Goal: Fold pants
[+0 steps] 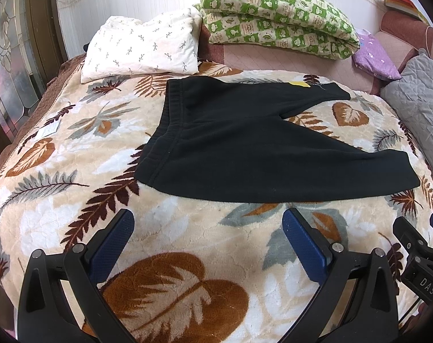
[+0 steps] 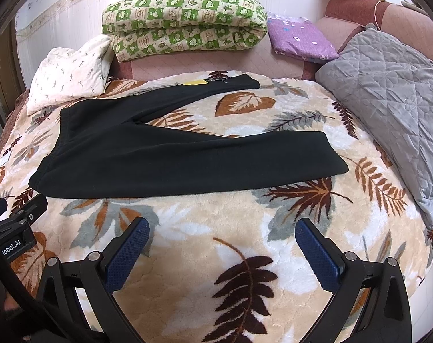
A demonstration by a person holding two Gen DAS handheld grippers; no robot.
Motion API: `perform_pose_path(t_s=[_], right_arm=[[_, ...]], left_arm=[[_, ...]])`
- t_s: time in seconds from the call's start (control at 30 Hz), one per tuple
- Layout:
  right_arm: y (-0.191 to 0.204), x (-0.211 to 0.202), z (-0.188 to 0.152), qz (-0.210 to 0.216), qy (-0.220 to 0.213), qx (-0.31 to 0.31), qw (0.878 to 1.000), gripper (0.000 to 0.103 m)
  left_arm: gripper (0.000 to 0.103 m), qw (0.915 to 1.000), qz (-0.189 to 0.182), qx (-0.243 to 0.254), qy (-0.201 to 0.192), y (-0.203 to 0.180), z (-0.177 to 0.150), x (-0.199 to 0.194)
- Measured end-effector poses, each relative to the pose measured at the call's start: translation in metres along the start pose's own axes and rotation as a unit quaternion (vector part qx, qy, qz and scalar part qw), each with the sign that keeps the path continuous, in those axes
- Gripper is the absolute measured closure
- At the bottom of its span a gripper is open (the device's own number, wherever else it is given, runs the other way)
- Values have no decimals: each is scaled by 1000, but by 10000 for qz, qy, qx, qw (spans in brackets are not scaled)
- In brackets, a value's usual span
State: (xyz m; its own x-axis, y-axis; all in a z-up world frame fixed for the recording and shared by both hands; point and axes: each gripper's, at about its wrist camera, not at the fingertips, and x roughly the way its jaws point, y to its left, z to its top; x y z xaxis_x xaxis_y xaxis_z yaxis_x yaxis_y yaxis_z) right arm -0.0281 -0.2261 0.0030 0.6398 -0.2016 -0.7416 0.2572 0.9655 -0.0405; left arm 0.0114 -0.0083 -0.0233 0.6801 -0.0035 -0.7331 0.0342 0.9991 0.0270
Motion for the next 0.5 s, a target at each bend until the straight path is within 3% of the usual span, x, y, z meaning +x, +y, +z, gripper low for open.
perform_pose_path(t_s=[0.5], right_arm=[[-1, 5, -2, -3, 21, 5, 10000, 1]], left_arm=[[0, 10000, -4, 1, 29, 1, 1, 3]])
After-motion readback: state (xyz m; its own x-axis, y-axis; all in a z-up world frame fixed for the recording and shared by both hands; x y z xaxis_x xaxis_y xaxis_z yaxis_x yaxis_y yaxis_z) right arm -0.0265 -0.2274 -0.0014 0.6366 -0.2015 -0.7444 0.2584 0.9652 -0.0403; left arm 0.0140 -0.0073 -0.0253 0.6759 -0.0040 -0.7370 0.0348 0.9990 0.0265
